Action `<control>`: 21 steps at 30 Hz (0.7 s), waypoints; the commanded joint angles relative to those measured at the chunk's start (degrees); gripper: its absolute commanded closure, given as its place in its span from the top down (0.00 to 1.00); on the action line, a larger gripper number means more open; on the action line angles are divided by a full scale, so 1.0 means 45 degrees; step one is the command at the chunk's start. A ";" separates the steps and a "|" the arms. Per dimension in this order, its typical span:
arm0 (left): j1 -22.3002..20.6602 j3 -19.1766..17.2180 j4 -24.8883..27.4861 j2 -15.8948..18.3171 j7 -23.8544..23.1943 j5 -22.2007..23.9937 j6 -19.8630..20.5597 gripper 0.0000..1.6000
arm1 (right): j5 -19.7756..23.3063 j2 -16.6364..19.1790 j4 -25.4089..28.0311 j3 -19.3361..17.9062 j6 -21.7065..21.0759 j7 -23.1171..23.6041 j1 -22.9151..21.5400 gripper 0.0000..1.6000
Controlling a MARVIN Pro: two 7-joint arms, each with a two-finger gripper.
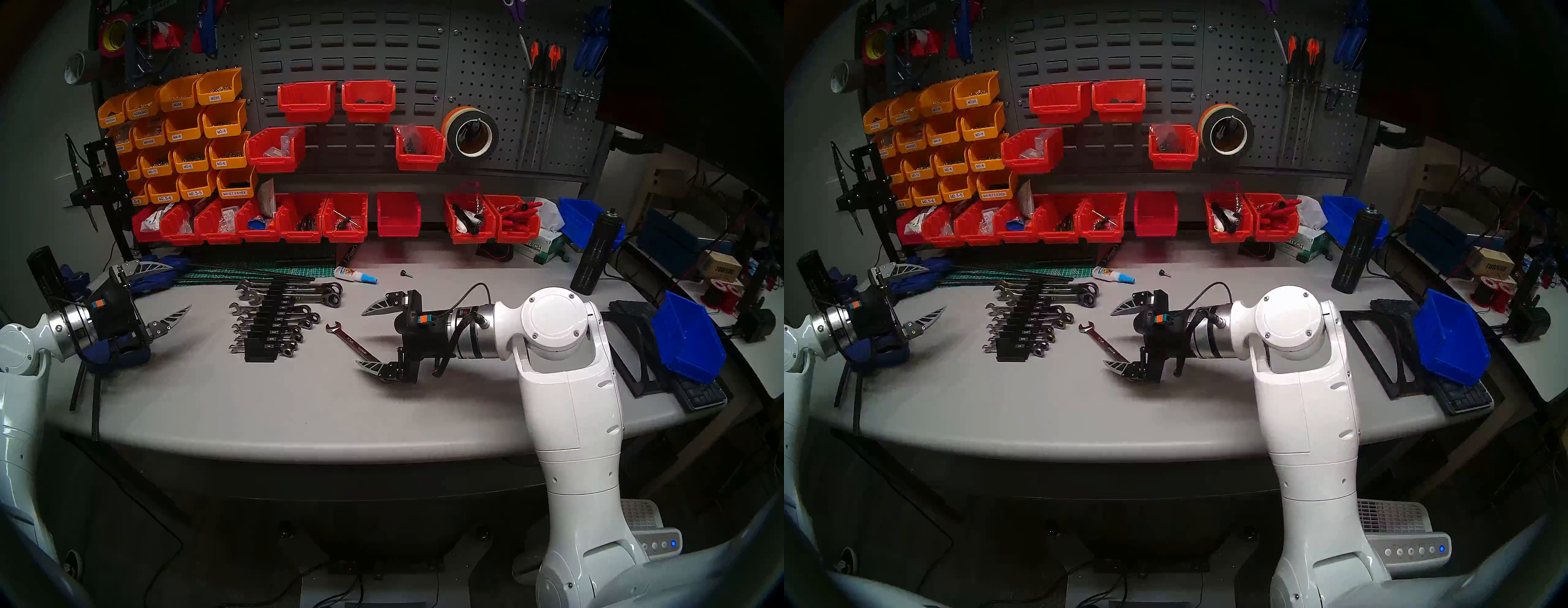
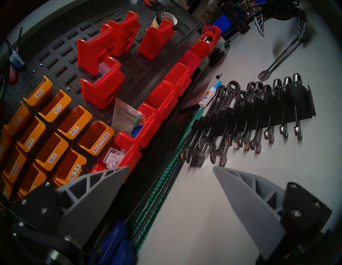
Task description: Put the wrenches on the table into the correct slot in the case
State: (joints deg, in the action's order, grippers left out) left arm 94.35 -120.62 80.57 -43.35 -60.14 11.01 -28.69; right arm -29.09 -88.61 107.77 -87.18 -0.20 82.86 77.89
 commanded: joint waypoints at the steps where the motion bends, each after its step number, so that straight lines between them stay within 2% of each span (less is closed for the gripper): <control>1: -0.0254 -0.0226 0.0157 0.0163 0.0073 0.0149 0.0009 1.00 | -0.0160 0.0033 0.0479 -0.0044 -0.0051 -0.0098 -0.0030 1.00; 21: -0.0254 -0.0226 0.0157 0.0163 0.0074 0.0147 0.0008 1.00 | -0.0415 0.0024 0.0497 -0.0043 0.0269 0.0037 -0.0098 1.00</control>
State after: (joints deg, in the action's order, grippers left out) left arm 94.35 -120.62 80.57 -43.35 -60.14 11.01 -28.69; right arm -30.99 -88.22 108.33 -87.80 0.86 83.03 78.45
